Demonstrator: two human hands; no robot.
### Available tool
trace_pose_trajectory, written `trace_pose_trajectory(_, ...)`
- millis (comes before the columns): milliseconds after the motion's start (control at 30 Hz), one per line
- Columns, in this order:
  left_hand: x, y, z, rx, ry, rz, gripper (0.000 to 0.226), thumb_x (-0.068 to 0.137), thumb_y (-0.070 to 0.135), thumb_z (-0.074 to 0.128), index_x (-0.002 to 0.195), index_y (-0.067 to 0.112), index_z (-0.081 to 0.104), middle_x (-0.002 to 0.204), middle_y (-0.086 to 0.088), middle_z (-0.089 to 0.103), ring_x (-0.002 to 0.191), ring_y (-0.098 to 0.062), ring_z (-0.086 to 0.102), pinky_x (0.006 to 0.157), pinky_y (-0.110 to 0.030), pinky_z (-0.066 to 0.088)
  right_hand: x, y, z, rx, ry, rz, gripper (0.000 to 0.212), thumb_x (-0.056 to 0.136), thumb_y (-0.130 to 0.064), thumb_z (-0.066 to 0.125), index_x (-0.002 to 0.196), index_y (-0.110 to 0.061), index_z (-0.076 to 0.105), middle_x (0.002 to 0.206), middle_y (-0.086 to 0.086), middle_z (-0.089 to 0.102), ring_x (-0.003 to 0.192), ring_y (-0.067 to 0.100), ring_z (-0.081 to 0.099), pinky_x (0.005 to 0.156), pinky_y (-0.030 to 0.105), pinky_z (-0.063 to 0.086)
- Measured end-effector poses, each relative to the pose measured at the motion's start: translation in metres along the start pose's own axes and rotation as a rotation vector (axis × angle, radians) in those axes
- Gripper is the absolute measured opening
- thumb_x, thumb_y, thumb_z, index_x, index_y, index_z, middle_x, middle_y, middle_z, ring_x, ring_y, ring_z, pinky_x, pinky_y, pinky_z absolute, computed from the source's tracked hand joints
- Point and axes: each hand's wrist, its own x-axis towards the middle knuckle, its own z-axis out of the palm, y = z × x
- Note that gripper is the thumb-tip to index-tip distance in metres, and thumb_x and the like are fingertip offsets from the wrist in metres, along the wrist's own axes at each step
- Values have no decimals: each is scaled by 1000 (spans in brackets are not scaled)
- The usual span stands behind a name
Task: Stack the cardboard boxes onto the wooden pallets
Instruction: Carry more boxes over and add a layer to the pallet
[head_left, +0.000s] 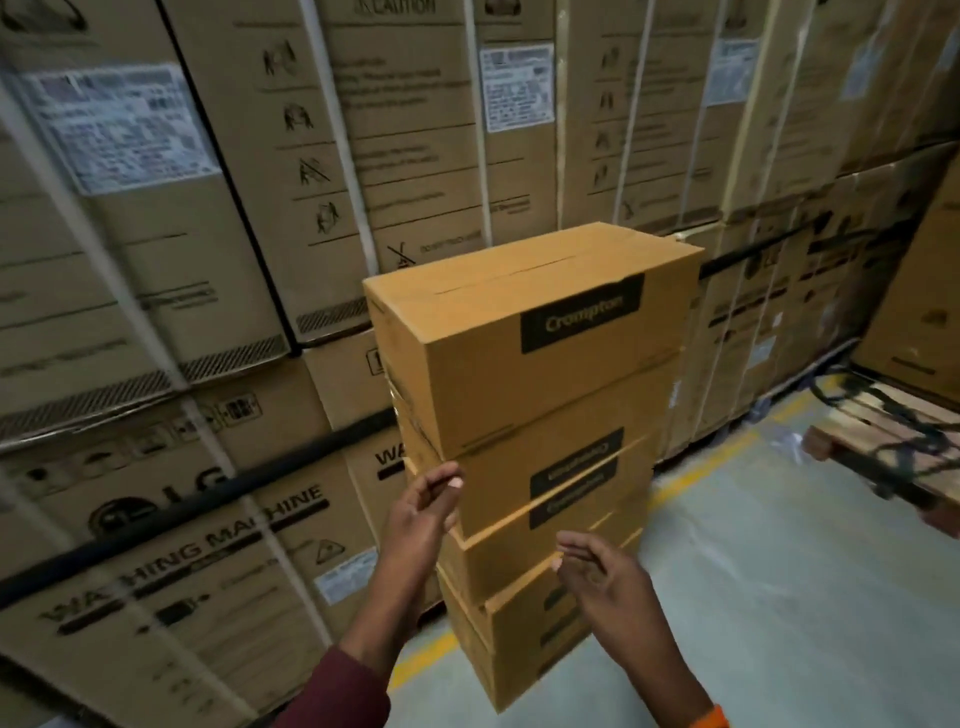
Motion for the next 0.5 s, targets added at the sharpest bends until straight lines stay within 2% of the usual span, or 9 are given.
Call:
trace_pose_trajectory(100, 70, 20, -42, -37, 93, 52, 28, 97, 36, 64, 124, 29, 67, 129, 6, 67, 120, -11, 62, 106, -41, 50, 48, -37, 31, 5, -24, -43, 25, 94, -25, 72, 118, -31, 68, 116, -16, 70, 113, 2, 63, 84, 12, 52)
trace_pose_trajectory(167, 121, 36, -66, -58, 126, 101, 31, 98, 40, 60, 127, 30, 64, 126, 8, 66, 118, -11, 63, 100, -37, 51, 75, -61, 50, 40, 17, -75, 25, 94, -24, 72, 117, -34, 69, 116, -15, 70, 114, 1, 63, 82, 10, 52)
trace_pose_trajectory(267, 199, 60, -92, -102, 91, 159, 30, 101, 43, 53, 129, 32, 58, 118, 17, 64, 111, -4, 65, 86, -26, 53, 107, -93, 78, 122, 196, -110, 29, 92, -29, 73, 120, -35, 68, 119, -13, 70, 116, 0, 63, 78, 9, 52)
trace_pose_trajectory(333, 251, 72, -103, -97, 37, 173, 33, 100, 48, 53, 129, 32, 56, 121, 17, 62, 114, -4, 61, 91, -29, 50, 120, -118, 99, 158, 362, -85, 37, 89, -41, 72, 126, -38, 64, 122, -14, 68, 116, 0, 61, 74, 9, 50)
trace_pose_trajectory(433, 312, 85, -109, -20, -58, 147, 66, 91, 65, 56, 145, 28, 48, 138, 6, 57, 120, -12, 58, 89, -31, 49, 135, -149, 128, 162, 495, -52, 54, 81, -60, 65, 132, -49, 51, 133, -14, 59, 124, 4, 56, 79, 13, 45)
trace_pose_trajectory(500, 337, 93, -106, 27, -101, 121, 82, 85, 74, 53, 152, 29, 41, 145, 3, 50, 125, -17, 53, 96, -38, 48, 146, -161, 143, 162, 541, -21, 64, 78, -72, 61, 136, -52, 44, 144, -15, 50, 132, 7, 49, 89, 21, 48)
